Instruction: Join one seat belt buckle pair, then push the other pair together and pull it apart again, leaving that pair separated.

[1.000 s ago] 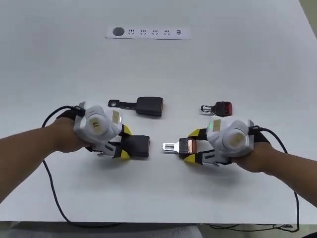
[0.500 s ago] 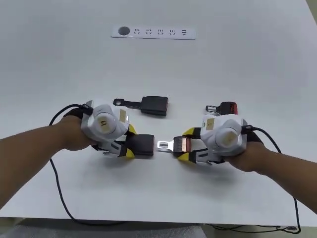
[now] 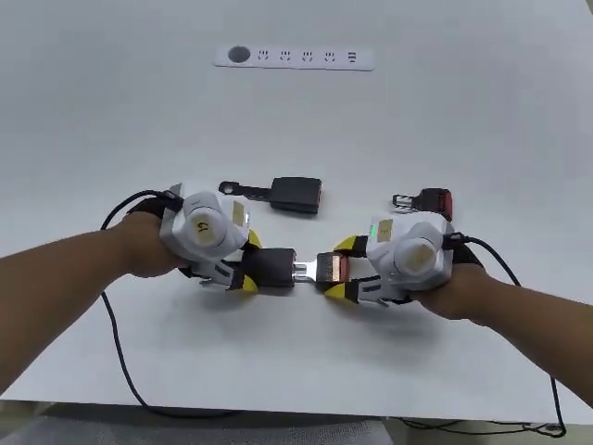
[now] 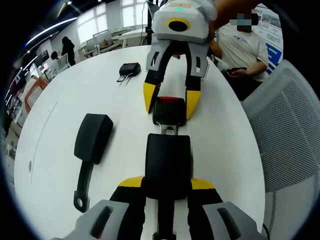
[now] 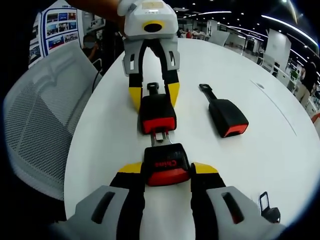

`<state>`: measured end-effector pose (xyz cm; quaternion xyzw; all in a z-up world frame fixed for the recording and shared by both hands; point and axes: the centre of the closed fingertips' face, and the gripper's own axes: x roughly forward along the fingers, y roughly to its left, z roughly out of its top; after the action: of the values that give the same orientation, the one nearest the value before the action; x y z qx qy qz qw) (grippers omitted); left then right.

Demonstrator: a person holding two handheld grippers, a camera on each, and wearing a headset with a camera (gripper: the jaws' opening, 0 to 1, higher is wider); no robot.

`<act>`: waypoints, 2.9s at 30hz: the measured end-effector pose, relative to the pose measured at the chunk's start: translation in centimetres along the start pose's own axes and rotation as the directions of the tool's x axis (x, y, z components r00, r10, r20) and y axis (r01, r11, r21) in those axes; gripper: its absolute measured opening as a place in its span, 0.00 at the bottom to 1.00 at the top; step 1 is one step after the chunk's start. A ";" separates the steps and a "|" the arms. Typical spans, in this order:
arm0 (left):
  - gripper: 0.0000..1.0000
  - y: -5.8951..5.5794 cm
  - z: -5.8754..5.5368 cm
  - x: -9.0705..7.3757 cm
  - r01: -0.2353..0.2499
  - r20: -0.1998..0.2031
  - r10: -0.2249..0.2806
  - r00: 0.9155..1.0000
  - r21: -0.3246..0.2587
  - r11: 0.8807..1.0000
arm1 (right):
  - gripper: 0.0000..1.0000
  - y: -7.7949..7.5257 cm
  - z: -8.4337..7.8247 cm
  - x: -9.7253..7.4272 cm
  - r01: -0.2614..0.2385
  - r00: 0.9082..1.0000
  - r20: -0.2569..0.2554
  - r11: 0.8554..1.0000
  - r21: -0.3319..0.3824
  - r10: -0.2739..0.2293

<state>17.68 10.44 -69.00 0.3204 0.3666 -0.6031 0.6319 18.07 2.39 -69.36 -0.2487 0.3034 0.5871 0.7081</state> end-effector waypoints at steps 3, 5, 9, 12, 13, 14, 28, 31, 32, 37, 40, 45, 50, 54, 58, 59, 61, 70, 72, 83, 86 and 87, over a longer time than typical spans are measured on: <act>0.33 0.0 -0.1 0.1 0.004 -0.001 -0.004 1.000 0.000 1.000 | 0.33 0.1 0.1 0.1 -0.002 1.000 0.006 1.000 -0.003 0.002; 0.33 0.1 -0.1 0.1 0.006 -0.004 -0.006 1.000 0.007 1.000 | 0.33 0.1 0.1 0.1 -0.006 1.000 0.002 1.000 -0.006 0.006; 0.33 0.1 -0.1 0.1 0.005 -0.009 -0.004 1.000 0.012 1.000 | 0.33 0.1 0.1 0.1 -0.004 1.000 -0.001 1.000 0.000 0.004; 0.32 0.3 -0.4 0.2 0.005 -0.008 -0.005 1.000 0.009 1.000 | 0.33 0.3 0.3 0.3 0.004 1.000 0.001 1.000 0.010 -0.004; 0.32 0.2 -0.4 0.1 0.005 -0.010 -0.005 1.000 0.010 1.000 | 0.33 0.3 0.3 0.3 0.005 1.000 0.004 1.000 0.010 -0.005; 0.32 0.2 -0.3 0.1 0.006 -0.011 -0.005 1.000 0.012 1.000 | 0.33 0.3 0.3 0.3 0.006 1.000 0.004 1.000 0.013 -0.006; 0.32 0.1 -0.3 0.1 0.018 -0.021 -0.017 1.000 0.027 0.999 | 0.32 0.6 1.1 1.2 0.009 1.000 0.019 1.000 0.015 -0.010; 0.32 0.2 -0.4 0.2 0.016 -0.027 -0.015 1.000 0.023 1.000 | 0.32 0.8 1.7 1.6 0.016 1.000 0.023 1.000 0.021 -0.016; 0.32 0.1 -0.2 0.1 0.018 -0.026 -0.018 1.000 0.028 0.999 | 0.33 0.7 1.7 1.6 0.023 1.000 0.006 0.999 0.027 -0.023; 0.32 0.1 -0.3 0.0 0.017 -0.028 -0.016 0.999 0.023 1.000 | 0.32 0.7 1.8 1.4 0.016 1.000 0.011 1.000 0.024 -0.016; 0.32 0.1 -0.3 0.1 0.017 -0.027 -0.016 1.000 0.024 1.000 | 0.32 0.7 1.8 1.3 0.018 1.000 0.011 0.999 0.027 -0.019; 0.32 0.1 -0.4 0.0 0.019 -0.021 -0.018 1.000 0.027 0.999 | 0.32 0.7 1.8 1.3 0.019 1.000 0.013 0.999 0.027 -0.019; 0.32 0.3 -0.7 0.2 0.022 -0.017 -0.021 1.000 0.035 0.999 | 0.32 0.6 1.8 1.2 0.013 1.000 0.019 1.000 0.016 -0.014; 0.32 0.2 -0.5 0.0 0.021 -0.019 -0.020 1.000 0.039 0.999 | 0.32 0.5 1.7 1.2 0.007 1.000 0.026 1.000 0.004 -0.007; 0.32 0.2 -0.7 0.1 0.018 -0.020 -0.017 1.000 0.038 0.999 | 0.32 0.5 1.6 1.2 0.003 0.999 0.038 1.000 -0.004 -0.003; 0.32 0.3 -0.8 0.1 0.017 -0.020 -0.016 1.000 0.038 0.999 | 0.32 0.6 1.6 1.2 0.002 0.999 0.042 1.000 -0.005 -0.002; 0.32 0.3 -0.7 0.0 0.016 -0.018 -0.015 1.000 0.038 0.999 | 0.32 0.7 1.6 1.2 0.000 0.999 0.050 1.000 -0.004 0.000; 0.32 -0.1 -0.2 -0.3 0.025 0.000 -0.025 1.000 0.060 0.998 | 0.32 0.6 1.6 0.9 -0.010 0.995 0.099 1.000 -0.030 0.013; 0.32 0.1 -0.6 -0.1 0.026 0.006 -0.026 1.000 0.061 0.998 | 0.32 0.6 1.6 0.8 -0.015 0.994 0.108 0.999 -0.036 0.018; 0.31 0.0 -0.3 -0.2 0.038 0.031 -0.040 0.999 0.067 0.997 | 0.31 0.5 1.7 0.8 -0.018 0.987 0.157 1.000 -0.016 0.021; 0.31 -0.1 -0.3 -0.3 0.039 0.042 -0.042 0.998 0.065 0.997 | 0.31 0.7 1.7 0.8 -0.019 0.986 0.165 1.000 -0.016 0.021; 0.31 -0.1 -0.3 -0.3 0.040 0.044 -0.043 0.998 0.066 0.997 | 0.31 0.7 1.7 0.8 -0.018 0.986 0.167 1.000 -0.016 0.021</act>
<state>17.59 10.84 -68.95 0.3192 0.3389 -0.6348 0.6167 17.72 4.22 -68.74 -0.2007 0.2410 0.6151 0.7234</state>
